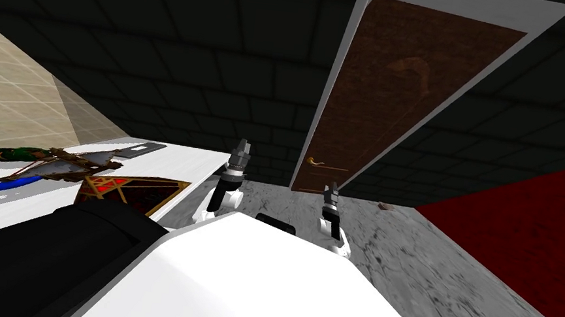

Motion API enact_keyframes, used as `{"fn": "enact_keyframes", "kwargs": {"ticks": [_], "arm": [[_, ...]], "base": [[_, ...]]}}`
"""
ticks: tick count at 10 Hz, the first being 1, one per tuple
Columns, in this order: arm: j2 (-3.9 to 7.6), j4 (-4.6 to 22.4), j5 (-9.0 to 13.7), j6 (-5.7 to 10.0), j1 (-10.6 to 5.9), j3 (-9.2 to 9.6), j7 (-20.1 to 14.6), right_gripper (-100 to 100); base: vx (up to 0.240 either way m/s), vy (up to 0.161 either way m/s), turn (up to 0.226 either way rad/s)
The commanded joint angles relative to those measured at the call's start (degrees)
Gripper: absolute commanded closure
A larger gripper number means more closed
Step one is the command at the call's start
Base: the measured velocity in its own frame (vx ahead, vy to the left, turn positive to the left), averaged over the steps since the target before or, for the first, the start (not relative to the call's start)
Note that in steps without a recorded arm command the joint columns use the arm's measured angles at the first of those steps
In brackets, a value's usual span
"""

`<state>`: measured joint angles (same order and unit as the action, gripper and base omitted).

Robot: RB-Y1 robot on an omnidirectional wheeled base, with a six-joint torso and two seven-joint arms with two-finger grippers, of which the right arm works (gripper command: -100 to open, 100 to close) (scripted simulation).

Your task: Pull the door open

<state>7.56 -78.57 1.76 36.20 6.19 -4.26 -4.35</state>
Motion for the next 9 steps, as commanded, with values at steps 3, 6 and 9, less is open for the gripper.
{"fn": "enact_keyframes", "kwargs": {"ticks": [3,6,9], "arm": [[0.72,5.6,0.2,0.82,-2.99,-0.41,0.2,-100],[1.08,8.9,0.2,1.07,-4.28,-0.6,0.2,-100],[1.78,14.1,0.4,1.56,-6.8,-0.95,0.3,-100]], "base": [[0.043,-0.031,0.091],[0.038,-0.031,0.076],[0.058,-0.043,0.118]]}}
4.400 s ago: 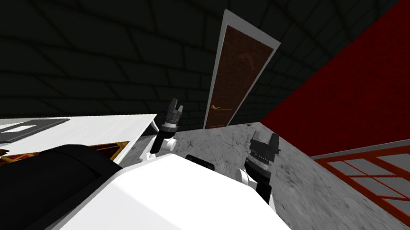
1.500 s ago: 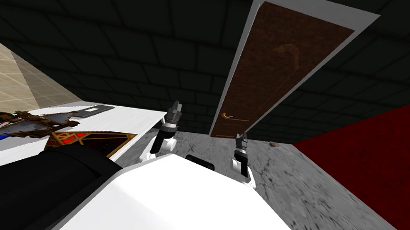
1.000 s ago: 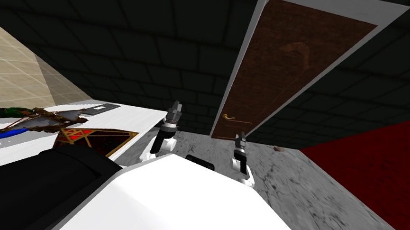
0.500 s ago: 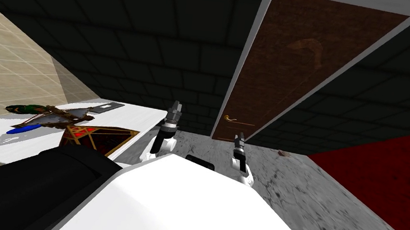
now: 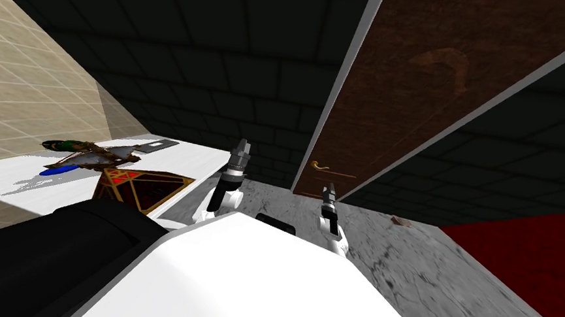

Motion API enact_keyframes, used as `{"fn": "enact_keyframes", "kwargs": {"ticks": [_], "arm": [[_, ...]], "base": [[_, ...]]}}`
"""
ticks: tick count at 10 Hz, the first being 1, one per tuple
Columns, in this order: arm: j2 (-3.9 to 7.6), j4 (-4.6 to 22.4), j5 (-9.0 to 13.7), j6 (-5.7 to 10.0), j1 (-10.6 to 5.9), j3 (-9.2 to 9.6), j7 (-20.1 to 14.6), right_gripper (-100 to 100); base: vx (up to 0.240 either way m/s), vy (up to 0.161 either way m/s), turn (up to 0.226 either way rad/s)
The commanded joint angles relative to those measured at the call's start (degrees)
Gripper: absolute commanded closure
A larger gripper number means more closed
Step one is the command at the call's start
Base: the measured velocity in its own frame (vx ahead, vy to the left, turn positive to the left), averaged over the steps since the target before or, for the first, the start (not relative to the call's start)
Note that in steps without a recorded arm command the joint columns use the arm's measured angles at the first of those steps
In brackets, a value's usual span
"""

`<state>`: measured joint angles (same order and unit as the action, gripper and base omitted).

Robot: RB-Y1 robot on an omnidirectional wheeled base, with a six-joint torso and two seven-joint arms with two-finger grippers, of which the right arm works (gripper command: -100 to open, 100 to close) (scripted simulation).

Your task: Pull the door open

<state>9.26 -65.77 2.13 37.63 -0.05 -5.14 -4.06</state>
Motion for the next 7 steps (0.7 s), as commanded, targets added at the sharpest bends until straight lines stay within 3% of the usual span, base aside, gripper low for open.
{"fn": "enact_keyframes", "kwargs": {"ticks": [1,2,3,4,6,7], "arm": [[0.43,2.9,0.1,0.37,-1.81,-0.26,0.1,-100],[0.43,3.8,0.1,0.37,-1.81,-0.26,0.1,-100],[0.75,6.0,0.2,0.6,-3.0,-0.43,0.1,-100],[0.75,6.3,0.2,0.6,-3.0,-0.43,0.1,-100],[1.38,10.4,0.3,1.06,-5.37,-0.77,0.2,-100],[1.38,11.1,0.3,1.06,-5.37,-0.77,0.2,-100]], "base": [[0.038,-0.032,0.106],[0.032,-0.035,0.054],[0.033,-0.038,0.088],[0.029,-0.029,0.063],[0.051,-0.047,0.125],[0.05,-0.039,0.074]]}}
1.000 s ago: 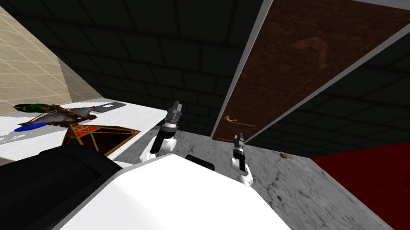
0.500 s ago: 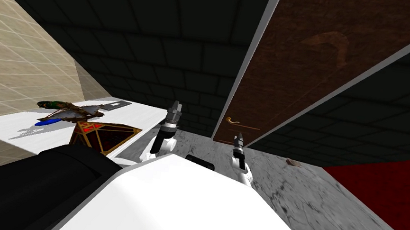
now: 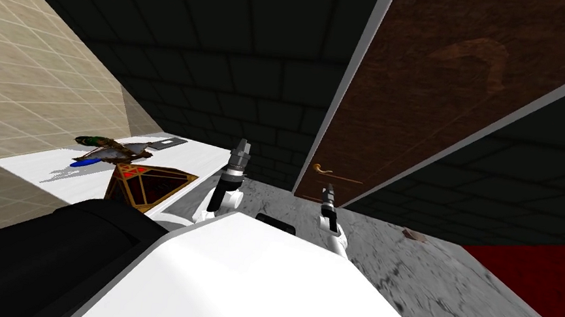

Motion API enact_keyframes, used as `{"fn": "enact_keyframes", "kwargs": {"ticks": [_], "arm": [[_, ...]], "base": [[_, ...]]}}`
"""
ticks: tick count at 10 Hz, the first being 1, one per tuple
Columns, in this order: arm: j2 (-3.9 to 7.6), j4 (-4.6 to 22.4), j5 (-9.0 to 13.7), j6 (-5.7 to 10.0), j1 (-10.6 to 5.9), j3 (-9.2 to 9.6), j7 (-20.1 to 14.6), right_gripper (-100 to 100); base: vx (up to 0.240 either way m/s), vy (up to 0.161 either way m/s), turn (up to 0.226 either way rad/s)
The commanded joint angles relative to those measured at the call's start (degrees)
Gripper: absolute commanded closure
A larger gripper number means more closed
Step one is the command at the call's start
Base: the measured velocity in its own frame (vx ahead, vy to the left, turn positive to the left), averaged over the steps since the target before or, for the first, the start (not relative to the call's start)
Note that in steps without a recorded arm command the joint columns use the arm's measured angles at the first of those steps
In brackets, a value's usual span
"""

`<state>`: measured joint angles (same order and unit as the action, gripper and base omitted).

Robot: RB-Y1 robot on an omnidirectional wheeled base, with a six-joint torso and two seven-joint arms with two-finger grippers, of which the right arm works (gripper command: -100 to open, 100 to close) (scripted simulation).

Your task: Pull the door open

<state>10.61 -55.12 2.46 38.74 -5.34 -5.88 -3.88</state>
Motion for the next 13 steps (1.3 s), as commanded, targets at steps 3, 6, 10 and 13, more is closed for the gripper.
{"fn": "enact_keyframes", "kwargs": {"ticks": [3,6,10,13], "arm": [[0.61,4.9,0.1,0.37,-2.28,-0.33,0.1,-100],[1.4,10.5,0.3,0.96,-5.32,-0.77,0.2,-100],[2.06,16.4,0.5,1.46,-7.93,-1.14,0.3,-100],[2.71,21.7,0.7,1.96,-10.54,-1.51,0.4,-100]], "base": [[0.048,-0.05,0.1],[0.053,-0.053,0.118],[0.043,-0.047,0.091],[0.059,-0.062,0.109]]}}
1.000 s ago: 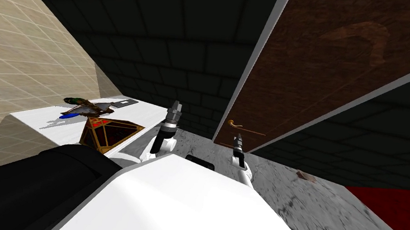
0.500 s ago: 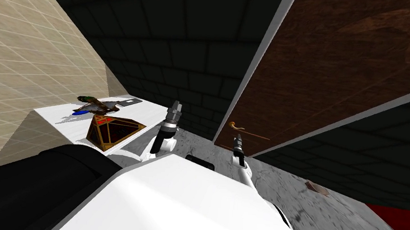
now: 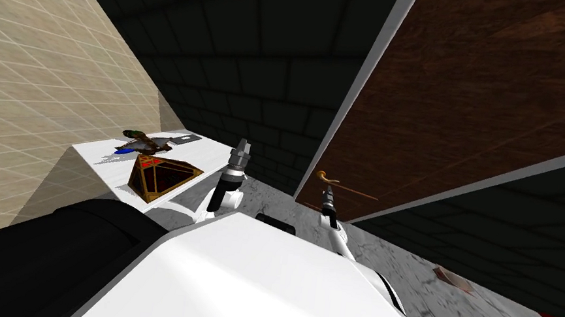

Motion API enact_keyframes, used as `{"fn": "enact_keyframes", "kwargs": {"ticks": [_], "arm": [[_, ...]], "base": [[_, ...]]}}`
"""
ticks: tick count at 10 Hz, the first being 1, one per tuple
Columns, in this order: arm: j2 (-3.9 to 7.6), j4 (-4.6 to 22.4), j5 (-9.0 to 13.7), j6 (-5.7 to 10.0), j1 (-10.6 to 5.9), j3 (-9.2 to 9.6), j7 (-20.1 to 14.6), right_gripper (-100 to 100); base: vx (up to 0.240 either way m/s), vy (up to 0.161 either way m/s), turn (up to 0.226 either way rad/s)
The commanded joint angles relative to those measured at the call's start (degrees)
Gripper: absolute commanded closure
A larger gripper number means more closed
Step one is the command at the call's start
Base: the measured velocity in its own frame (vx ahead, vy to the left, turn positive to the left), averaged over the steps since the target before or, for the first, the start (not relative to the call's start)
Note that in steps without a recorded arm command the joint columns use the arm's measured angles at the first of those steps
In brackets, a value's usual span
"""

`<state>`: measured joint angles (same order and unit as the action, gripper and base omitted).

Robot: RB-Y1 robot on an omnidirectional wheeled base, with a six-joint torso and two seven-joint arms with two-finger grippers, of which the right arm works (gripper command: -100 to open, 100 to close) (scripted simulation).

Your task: Pull the door open

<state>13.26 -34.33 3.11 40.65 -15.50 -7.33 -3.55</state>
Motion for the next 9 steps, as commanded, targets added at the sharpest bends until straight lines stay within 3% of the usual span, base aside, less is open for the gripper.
{"fn": "enact_keyframes", "kwargs": {"ticks": [1,3,4,9], "arm": [[0.19,1.9,0.1,0.15,-0.89,-0.14,0.1,-100],[0.49,4.4,0.1,0.39,-2.14,-0.32,0.1,-100],[0.38,3.5,0.1,0.25,-1.71,-0.27,0.1,-100],[5.13,4.4,1.5,2.07,1.37,-1.78,-3.5,-100]], "base": [[0.052,-0.059,0.085],[0.043,-0.05,0.076],[0.021,-0.021,0.019],[0.17,0.022,0.145]]}}
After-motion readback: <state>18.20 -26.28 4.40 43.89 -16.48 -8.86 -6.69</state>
